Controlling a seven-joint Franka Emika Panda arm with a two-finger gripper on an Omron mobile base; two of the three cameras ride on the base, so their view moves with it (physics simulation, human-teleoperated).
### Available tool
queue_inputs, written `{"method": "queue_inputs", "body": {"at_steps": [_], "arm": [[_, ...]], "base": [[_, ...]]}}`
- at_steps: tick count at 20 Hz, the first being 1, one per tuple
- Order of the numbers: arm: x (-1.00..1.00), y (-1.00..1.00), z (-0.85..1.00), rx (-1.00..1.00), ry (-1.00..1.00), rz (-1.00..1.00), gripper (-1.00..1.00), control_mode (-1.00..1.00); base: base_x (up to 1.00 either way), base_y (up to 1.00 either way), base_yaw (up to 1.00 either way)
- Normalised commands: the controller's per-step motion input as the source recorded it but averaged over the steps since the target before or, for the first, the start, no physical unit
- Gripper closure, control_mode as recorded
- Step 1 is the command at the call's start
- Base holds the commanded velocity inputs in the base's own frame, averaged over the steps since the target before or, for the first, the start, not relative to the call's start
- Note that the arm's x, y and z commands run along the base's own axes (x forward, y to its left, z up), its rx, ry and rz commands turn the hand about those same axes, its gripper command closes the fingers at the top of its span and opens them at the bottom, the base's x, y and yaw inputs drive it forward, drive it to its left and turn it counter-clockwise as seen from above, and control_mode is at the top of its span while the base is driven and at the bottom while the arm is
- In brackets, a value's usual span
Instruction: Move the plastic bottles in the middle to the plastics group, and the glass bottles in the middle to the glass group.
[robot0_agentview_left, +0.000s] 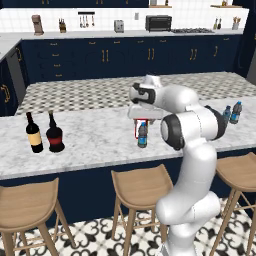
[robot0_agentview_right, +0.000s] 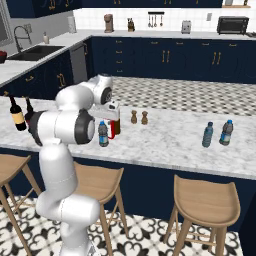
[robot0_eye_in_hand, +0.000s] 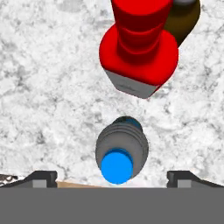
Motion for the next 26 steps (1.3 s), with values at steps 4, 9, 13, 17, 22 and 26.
{"method": "queue_inputs", "body": {"at_steps": [4,9,13,17,22,26], "arm": [[0.23,0.05,-0.25,-0.04,0.00,-0.15,-1.00,-1.00],[0.14,0.01,-0.19,-0.09,0.01,-0.18,-1.00,-1.00],[-0.21,0.01,-0.01,-0.06,0.00,-0.20,-1.00,-1.00],[-0.05,0.02,0.03,-0.05,0.02,-0.11,-1.00,-1.00],[-0.10,0.00,0.07,-0.03,0.03,-0.07,-1.00,-1.00],[-0.13,0.00,0.17,-0.03,0.00,-0.04,-1.00,-1.00]], "base": [[0.00,0.00,0.00],[0.00,0.00,0.00],[0.00,0.00,0.00],[0.00,0.00,0.00],[0.00,0.00,0.00],[0.00,0.00,0.00]]}}
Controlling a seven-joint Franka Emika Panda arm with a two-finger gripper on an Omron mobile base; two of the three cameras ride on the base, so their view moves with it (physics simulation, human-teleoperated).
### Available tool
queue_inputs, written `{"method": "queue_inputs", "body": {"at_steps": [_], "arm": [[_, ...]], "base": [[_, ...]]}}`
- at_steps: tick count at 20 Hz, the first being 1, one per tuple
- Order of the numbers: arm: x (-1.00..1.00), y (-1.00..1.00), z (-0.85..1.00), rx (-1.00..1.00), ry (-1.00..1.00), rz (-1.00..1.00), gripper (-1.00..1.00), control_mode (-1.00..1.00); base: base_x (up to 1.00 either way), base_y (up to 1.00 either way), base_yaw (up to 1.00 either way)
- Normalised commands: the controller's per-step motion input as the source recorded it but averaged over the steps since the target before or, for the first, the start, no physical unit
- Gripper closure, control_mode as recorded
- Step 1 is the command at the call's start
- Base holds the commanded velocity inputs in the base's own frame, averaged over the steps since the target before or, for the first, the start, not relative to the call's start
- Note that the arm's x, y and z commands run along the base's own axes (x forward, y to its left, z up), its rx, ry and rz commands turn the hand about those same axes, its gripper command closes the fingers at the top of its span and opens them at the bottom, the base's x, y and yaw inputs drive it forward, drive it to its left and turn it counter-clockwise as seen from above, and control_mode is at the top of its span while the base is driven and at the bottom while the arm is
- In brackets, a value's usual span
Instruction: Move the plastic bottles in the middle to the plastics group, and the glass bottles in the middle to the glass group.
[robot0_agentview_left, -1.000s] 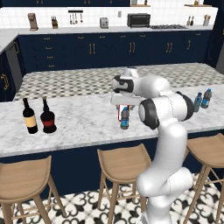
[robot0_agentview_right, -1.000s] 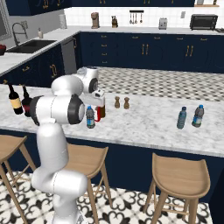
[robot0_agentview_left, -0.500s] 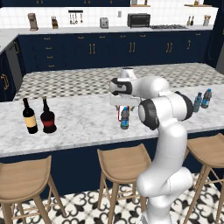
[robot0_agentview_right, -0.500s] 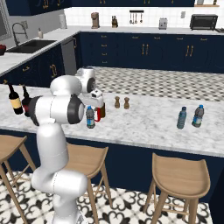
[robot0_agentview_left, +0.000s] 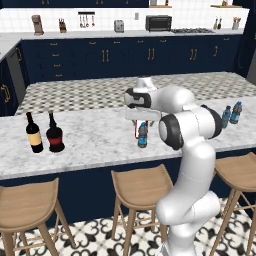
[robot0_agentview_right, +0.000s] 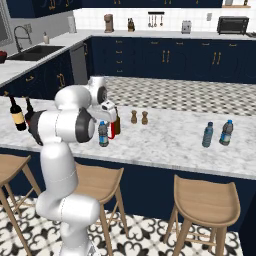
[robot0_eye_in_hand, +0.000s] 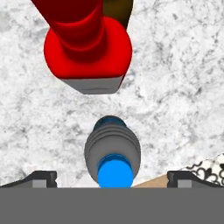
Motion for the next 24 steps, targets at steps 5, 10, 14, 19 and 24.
{"method": "queue_inputs", "body": {"at_steps": [5,10,14,19,24], "arm": [[-0.12,0.00,0.09,-0.05,0.04,-0.03,-1.00,-1.00],[0.15,0.00,-0.31,-0.16,0.01,-0.04,-1.00,-1.00],[0.22,0.00,-0.17,-0.06,0.00,0.00,-1.00,-1.00],[0.01,0.00,-0.04,0.00,0.01,0.00,-1.00,-1.00],[-0.01,0.00,-0.11,0.00,0.01,0.00,-1.00,-1.00]], "base": [[0.00,0.00,0.00],[0.00,0.00,0.00],[0.00,0.00,0.00],[0.00,0.00,0.00],[0.00,0.00,0.00]]}}
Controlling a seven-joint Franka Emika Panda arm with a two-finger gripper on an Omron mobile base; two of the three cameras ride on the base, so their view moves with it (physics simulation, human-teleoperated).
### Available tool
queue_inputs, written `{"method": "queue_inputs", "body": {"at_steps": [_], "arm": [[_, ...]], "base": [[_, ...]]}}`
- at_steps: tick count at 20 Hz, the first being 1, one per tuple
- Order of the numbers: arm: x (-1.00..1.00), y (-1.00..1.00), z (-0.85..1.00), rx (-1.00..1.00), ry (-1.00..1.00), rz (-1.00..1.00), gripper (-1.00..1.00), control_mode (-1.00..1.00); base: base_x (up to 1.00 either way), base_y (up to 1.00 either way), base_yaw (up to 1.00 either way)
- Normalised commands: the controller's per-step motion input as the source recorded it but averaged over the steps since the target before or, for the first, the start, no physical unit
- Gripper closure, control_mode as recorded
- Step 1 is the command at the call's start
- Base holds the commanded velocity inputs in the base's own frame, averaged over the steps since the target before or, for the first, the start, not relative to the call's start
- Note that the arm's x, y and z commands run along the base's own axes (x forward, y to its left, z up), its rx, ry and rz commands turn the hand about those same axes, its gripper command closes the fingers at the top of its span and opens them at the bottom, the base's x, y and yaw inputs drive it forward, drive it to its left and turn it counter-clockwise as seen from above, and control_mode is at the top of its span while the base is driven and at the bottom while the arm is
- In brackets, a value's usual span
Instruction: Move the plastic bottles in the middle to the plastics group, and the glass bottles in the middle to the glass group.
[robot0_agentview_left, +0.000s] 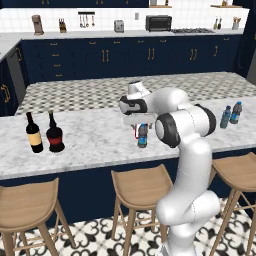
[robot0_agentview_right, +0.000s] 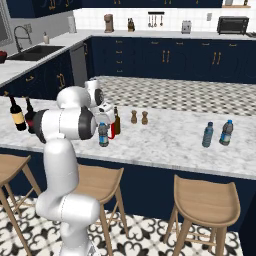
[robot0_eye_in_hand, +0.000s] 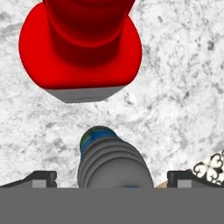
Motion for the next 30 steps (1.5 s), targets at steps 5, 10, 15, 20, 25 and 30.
{"method": "queue_inputs", "body": {"at_steps": [5,10,15,20,25,30], "arm": [[-0.01,0.00,-0.20,0.00,0.03,-0.01,1.00,-1.00],[-0.33,-0.15,-0.02,0.00,-0.02,0.00,1.00,-1.00],[-0.59,-0.39,0.17,0.00,-0.17,0.00,1.00,-1.00],[-0.52,-0.79,0.25,0.00,-0.20,0.00,1.00,-1.00],[-0.34,-0.95,0.25,0.13,-0.24,0.00,1.00,-1.00],[-0.10,-1.00,0.22,0.07,-0.11,-0.01,1.00,-1.00]], "base": [[0.00,0.00,0.00],[0.00,0.00,0.00],[0.00,0.00,0.00],[0.00,0.00,0.00],[0.00,0.00,0.00],[0.00,0.00,0.00]]}}
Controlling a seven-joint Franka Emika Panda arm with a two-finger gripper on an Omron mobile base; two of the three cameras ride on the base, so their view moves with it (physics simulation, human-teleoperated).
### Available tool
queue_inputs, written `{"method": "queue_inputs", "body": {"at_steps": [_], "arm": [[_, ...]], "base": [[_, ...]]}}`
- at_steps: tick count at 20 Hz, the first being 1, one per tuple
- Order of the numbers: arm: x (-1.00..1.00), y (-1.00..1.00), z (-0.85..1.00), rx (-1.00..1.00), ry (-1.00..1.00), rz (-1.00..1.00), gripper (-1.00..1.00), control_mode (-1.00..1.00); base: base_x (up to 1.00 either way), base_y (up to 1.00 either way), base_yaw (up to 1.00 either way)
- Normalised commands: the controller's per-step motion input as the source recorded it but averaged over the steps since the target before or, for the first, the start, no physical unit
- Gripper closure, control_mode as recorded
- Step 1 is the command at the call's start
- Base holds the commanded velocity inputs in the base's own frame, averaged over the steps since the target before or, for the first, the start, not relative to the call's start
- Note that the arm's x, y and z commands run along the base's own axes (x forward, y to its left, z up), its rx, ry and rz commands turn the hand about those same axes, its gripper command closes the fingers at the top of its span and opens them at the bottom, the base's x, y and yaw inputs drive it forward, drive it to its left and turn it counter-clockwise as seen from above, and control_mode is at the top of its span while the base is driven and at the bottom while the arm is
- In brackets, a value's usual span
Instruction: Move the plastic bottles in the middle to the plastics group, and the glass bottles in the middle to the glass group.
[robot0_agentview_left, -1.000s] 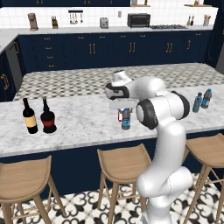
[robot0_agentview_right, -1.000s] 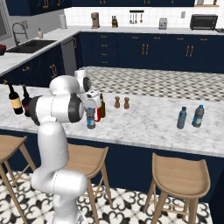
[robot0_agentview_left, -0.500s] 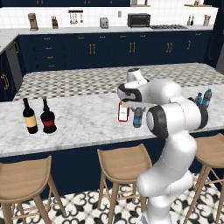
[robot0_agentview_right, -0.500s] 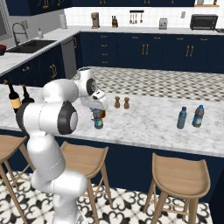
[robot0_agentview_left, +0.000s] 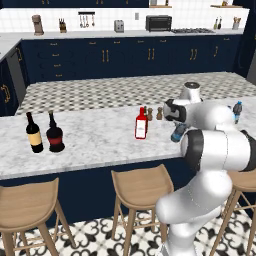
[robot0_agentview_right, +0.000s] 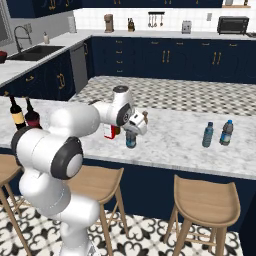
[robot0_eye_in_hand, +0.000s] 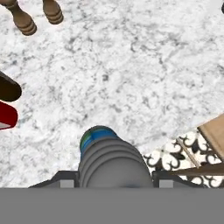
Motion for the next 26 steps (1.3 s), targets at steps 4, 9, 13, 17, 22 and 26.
{"method": "queue_inputs", "body": {"at_steps": [4,9,13,17,22,26], "arm": [[0.03,-0.92,0.29,0.00,0.00,-0.11,1.00,-1.00],[0.17,-0.75,0.13,-0.11,0.00,-0.13,1.00,-1.00],[0.26,-0.72,0.05,-0.16,0.05,-0.11,1.00,-1.00],[0.28,-0.72,0.00,-0.06,0.00,-0.07,1.00,-1.00],[0.22,-0.76,-0.01,0.00,0.03,-0.04,1.00,-1.00],[0.15,-0.66,-0.10,0.00,0.01,0.00,1.00,-1.00]], "base": [[0.00,0.00,0.00],[0.00,0.00,0.00],[0.00,0.00,0.00],[0.00,0.00,0.00],[0.00,0.00,0.00],[0.00,0.00,0.00]]}}
